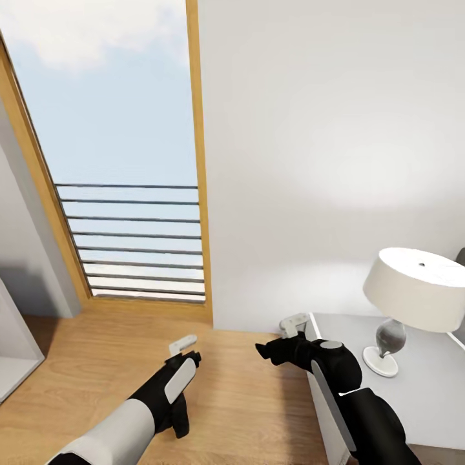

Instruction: Attach the digital camera to the camera tripod in the bedroom.

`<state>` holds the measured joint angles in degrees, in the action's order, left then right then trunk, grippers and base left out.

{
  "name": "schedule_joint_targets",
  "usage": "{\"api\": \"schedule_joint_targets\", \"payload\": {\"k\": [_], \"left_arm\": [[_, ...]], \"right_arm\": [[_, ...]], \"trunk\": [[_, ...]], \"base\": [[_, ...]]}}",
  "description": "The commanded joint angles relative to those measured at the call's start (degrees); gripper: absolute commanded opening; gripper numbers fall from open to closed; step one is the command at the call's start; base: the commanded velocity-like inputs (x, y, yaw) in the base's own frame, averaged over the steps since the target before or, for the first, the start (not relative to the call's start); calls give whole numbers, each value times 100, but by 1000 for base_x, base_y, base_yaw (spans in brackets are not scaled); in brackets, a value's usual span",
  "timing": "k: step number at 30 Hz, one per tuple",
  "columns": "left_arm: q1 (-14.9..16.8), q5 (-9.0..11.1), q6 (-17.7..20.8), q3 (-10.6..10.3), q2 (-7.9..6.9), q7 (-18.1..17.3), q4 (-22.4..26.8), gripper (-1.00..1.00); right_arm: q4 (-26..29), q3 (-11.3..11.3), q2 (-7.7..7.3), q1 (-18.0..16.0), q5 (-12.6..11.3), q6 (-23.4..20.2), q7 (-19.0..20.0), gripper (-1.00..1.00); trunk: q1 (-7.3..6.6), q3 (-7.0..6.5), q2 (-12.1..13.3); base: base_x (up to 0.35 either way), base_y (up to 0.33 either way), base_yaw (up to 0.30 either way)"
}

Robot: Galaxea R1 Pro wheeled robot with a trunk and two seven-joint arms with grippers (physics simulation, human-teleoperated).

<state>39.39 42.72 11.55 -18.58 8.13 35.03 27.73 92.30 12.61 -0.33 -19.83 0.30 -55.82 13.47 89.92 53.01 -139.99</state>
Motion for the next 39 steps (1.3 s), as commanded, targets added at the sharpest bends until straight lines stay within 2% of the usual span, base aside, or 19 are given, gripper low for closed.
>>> {"api": "schedule_joint_targets", "payload": {"k": [1, 8, 26, 30, 34, 39], "left_arm": [[3, 20, 24, -36, -5, 45, 11, 100], [-10, -3, 23, -33, -14, 52, 10, 100], [-15, -14, 31, -32, -51, 43, 5, 100], [168, -17, 43, -29, -176, -5, 8, 100], [311, -31, 47, -53, -220, -49, -27, 100], [526, -258, 49, -105, -237, -203, -94, 100]], "right_arm": [[6, 11, -5, 5, 5, -21, 7, 100], [7, 14, -9, 31, 5, -11, 13, 100], [7, -1, 31, -1, 5, 6, 23, 100], [7, -1, 54, -40, 5, 1, 25, 100], [8, 0, 60, -131, 1, -9, 30, 100], [-6, -3, 66, -273, -22, -13, 29, 100]], "trunk": [[21, 24, -44], [175, 150, -325], [221, 549, -349], [232, 637, -354], [242, 726, -360], [255, 837, -366]], "base": [[0, 0, 0], [0, 0, 0], [0, 0, 0], [0, 0, 0], [0, 0, 0], [0, 0, 0]]}}
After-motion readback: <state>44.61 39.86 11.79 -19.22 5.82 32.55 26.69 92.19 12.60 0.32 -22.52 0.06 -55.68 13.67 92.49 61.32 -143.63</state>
